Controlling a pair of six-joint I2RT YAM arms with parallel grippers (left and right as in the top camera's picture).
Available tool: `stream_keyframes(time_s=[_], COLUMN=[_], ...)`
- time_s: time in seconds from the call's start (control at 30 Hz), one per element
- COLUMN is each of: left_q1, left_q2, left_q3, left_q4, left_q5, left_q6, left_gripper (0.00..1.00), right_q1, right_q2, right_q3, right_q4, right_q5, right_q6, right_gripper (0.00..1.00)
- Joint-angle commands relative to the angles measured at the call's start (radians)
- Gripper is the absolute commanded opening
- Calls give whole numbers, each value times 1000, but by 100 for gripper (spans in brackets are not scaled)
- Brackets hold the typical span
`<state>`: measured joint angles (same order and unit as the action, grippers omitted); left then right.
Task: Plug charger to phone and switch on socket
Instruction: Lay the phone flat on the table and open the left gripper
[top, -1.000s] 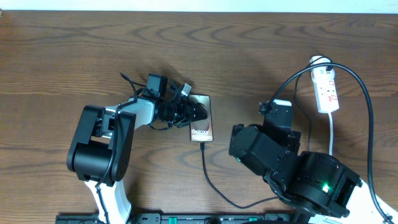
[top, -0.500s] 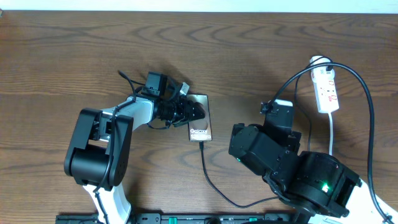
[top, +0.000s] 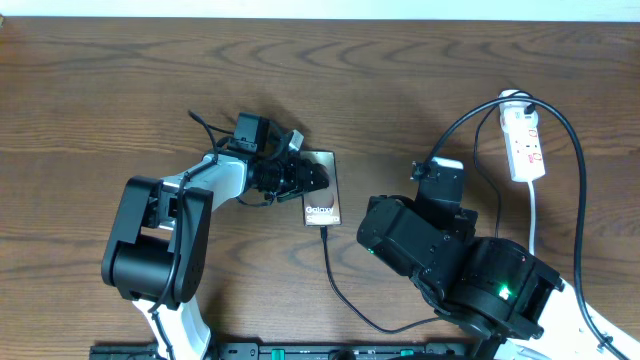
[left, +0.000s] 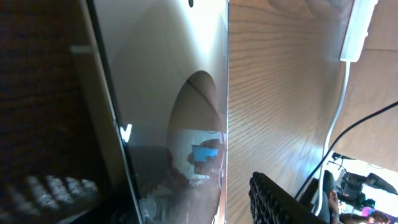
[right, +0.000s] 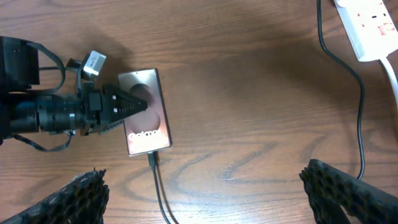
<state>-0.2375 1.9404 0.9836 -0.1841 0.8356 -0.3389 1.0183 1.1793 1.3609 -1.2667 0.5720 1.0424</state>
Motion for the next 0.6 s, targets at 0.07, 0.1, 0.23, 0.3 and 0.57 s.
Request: stream_keyframes(time_s=[0.07, 0.1, 0.23, 0.3, 0.57], left_q1=[11, 11, 11, 12, 12], left_q2=[102, 102, 102, 102, 102], left_q3=[-67, -67, -67, -67, -67], left_q4=[-45, -45, -51, -58, -82], left_q5=[-380, -384, -389, -418, -486], left_q6=[32, 32, 32, 32, 32], left_gripper=[53, 53, 53, 53, 53], right_q1=[-5, -6, -21, -31, -58], right_q2=[5, 5, 6, 6, 6], right_q3=[10, 10, 10, 10, 10], right_q4=[-2, -2, -4, -4, -1], right_q5=[32, 32, 32, 31, 24], right_q6=[19, 19, 19, 19, 19], right_gripper=[99, 99, 99, 99, 99])
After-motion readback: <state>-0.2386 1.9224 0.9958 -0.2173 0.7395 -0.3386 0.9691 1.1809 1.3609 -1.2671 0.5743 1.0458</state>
